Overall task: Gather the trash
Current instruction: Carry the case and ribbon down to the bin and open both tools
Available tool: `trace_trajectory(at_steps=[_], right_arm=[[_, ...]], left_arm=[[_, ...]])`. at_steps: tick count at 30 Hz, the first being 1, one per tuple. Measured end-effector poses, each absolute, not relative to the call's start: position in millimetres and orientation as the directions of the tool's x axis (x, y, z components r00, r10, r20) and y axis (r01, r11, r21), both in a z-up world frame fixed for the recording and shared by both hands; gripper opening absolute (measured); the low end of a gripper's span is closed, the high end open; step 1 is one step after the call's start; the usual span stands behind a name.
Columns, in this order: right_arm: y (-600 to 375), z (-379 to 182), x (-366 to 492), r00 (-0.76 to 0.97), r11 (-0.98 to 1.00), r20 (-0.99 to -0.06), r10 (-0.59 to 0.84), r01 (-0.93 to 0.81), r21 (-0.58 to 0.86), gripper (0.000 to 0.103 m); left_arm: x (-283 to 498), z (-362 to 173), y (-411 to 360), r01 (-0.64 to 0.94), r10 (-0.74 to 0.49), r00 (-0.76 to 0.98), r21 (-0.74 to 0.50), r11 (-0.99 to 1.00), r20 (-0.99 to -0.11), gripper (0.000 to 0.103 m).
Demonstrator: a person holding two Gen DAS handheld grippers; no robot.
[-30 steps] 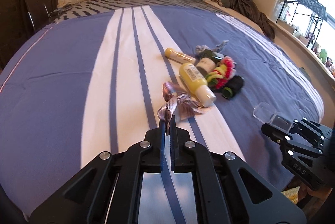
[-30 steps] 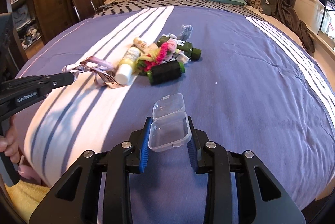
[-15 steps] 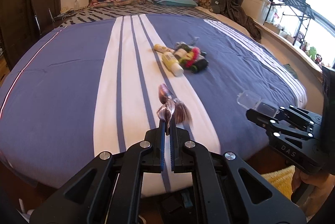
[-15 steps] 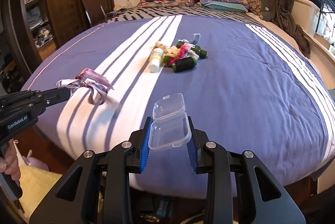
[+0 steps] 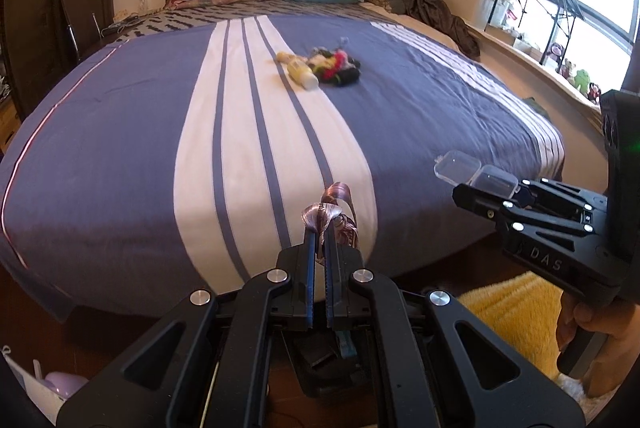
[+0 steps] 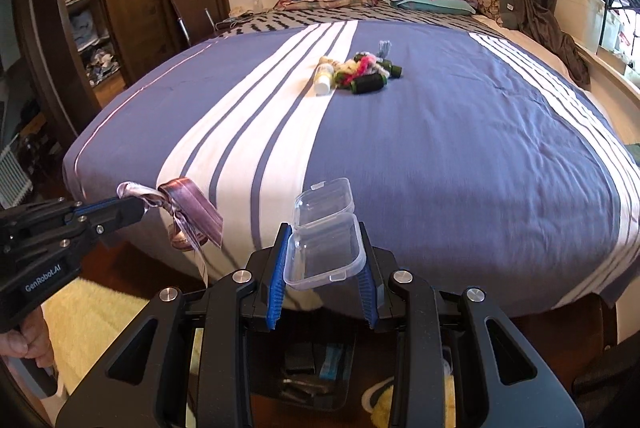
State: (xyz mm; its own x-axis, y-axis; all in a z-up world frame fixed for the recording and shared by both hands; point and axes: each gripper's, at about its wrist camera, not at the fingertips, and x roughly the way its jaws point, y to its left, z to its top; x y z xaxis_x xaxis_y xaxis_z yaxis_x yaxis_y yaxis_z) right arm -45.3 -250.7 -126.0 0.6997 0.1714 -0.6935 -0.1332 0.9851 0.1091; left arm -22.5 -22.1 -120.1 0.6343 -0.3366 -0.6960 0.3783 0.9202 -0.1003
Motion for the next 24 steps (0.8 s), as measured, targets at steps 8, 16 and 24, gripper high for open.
trace_trajectory(at_steps=[8,16,24], right_arm=[[-251.9,-154.6,-69.6,0.646,0.985,-0.744,0.173,-0.132,0.114,0.032],[-253.7,-200.6,-71.4,0.558,0.986,-0.813,0.167,-0.114,0.125,0.032],[-255.4,-244.2,-61.0,0.471,0.983,-0.863,0.181,-0.081,0.162,0.032]], left_arm=[[-50.5,-154.0,-27.5,0.406,-0.342,0.567,-0.107,0.907,-0.749,0.003],[-49.5,-201.6,-34.7,0.399,-0.313,0.488,-0.110,0.910,-0.815,0.003],[-36.5,-254.0,-36.9,0.372,-0.275,0.407,-0.117,0.921,-0.871,0.003]])
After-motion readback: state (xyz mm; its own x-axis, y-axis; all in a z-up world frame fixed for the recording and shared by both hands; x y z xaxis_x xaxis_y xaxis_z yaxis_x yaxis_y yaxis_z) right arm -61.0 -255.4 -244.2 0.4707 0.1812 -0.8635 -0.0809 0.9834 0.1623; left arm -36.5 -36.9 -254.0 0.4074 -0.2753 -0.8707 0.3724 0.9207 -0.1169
